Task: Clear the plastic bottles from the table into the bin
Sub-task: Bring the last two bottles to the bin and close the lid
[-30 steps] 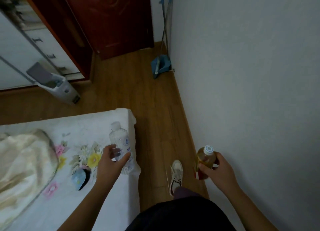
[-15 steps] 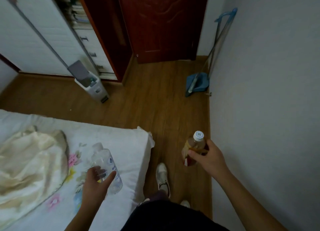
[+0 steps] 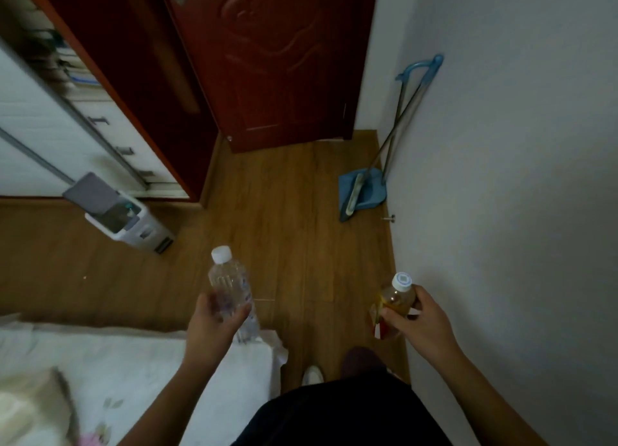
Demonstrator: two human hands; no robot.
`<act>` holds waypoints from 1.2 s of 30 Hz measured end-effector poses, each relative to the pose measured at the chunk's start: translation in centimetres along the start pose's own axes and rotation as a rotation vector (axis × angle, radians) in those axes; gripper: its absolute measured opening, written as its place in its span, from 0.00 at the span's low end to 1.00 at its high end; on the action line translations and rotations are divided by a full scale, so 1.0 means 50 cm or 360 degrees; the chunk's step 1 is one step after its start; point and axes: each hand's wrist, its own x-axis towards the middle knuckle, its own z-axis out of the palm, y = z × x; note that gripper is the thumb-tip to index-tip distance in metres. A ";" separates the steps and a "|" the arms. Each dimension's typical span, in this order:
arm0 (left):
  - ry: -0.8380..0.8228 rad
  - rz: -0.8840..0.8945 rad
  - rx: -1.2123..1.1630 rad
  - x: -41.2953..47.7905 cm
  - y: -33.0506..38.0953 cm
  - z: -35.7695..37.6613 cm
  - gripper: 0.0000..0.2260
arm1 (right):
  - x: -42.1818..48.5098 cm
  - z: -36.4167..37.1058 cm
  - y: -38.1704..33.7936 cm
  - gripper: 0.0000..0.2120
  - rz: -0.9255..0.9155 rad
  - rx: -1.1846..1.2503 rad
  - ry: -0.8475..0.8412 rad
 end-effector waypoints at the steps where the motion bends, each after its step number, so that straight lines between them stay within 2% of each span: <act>1: -0.0009 0.0027 -0.0018 0.039 0.028 0.002 0.31 | 0.028 -0.003 -0.014 0.26 0.0007 -0.0002 0.0018; 4: -0.0008 0.0050 -0.0098 0.146 0.093 0.005 0.33 | 0.125 -0.002 -0.063 0.25 0.0011 -0.0022 0.0002; 7: 0.0060 0.0001 -0.0163 0.231 0.118 0.003 0.34 | 0.245 0.015 -0.127 0.30 -0.0012 -0.0058 -0.0091; 12: 0.0355 -0.0262 -0.0230 0.309 0.109 -0.015 0.32 | 0.441 0.079 -0.289 0.31 -0.0165 -0.0164 -0.0324; 16: 0.0651 -0.0488 -0.0298 0.314 0.092 -0.024 0.33 | 0.559 0.167 -0.431 0.32 -0.0280 -0.0304 -0.0641; 21: 0.0999 -0.0772 -0.0259 0.268 0.040 -0.050 0.22 | 0.633 0.311 -0.585 0.29 -0.0432 -0.0449 -0.1036; 25: 0.1259 -0.1003 -0.0301 0.236 -0.013 -0.079 0.23 | 0.663 0.448 -0.674 0.23 -0.0530 -0.0570 -0.1255; 31: 0.1506 -0.1164 -0.0412 0.287 -0.081 -0.155 0.22 | 0.700 0.622 -0.783 0.22 -0.0624 -0.0664 -0.1384; 36: 0.1468 -0.1085 -0.0440 0.425 -0.100 -0.259 0.21 | 0.753 0.711 -0.866 0.25 -0.0604 -0.0648 -0.1333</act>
